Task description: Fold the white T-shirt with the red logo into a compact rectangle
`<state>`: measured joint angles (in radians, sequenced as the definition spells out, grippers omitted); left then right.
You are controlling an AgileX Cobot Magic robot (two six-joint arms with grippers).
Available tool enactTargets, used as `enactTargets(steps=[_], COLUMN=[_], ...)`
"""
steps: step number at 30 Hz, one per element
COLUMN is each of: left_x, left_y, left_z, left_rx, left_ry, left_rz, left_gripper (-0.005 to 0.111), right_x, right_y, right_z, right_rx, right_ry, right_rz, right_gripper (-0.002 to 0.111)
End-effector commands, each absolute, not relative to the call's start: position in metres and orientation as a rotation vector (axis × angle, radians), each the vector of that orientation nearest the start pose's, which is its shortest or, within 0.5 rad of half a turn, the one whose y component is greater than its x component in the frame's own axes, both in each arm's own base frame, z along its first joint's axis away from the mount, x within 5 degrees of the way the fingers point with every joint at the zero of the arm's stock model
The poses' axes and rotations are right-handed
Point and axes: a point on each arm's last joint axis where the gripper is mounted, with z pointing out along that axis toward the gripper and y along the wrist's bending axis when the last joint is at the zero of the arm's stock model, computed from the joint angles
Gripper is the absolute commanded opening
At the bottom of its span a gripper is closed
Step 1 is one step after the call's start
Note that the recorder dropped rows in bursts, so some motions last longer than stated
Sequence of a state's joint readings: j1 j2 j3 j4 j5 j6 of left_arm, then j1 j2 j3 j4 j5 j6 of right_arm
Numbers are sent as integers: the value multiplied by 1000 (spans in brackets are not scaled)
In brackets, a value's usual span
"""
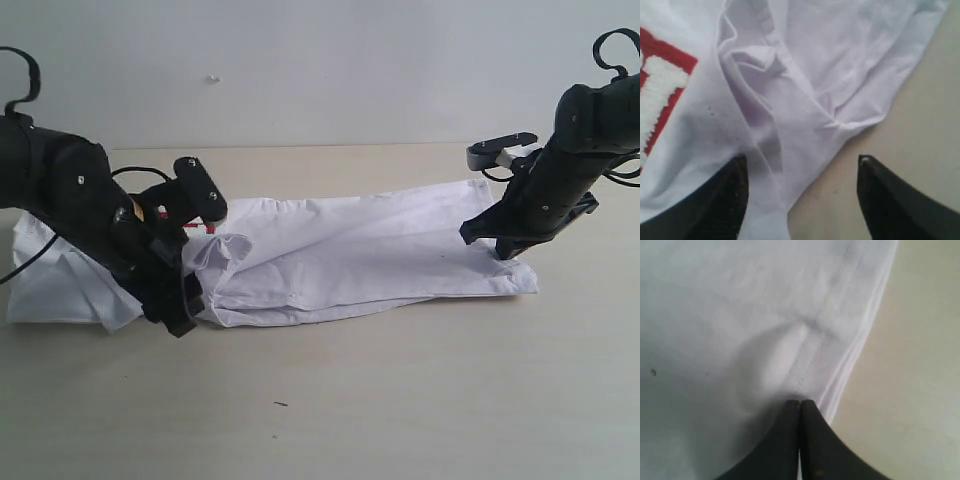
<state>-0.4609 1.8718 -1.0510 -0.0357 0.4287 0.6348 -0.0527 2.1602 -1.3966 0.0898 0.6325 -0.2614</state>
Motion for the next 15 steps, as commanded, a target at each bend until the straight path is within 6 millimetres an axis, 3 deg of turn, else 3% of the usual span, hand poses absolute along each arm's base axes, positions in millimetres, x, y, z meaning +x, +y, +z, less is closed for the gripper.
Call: enactTargets(steps=[1,6,15], left_x=[328,332,332], left_y=[-155,-150,-148], left_z=[126,122,148], left_rx=[1387,1425,1466], left_ry=[2364,2336,2228], left_rz=[124,223,285], left_gripper=[62,62,62], right_x=[420,421,420], right_y=[-15,-15,-15], right_z=[108,108,108], right_rx=[-218,-222,-222], right_ry=[2874,2870,2874], right_rz=[37,32,33], right_gripper=[0,0,0])
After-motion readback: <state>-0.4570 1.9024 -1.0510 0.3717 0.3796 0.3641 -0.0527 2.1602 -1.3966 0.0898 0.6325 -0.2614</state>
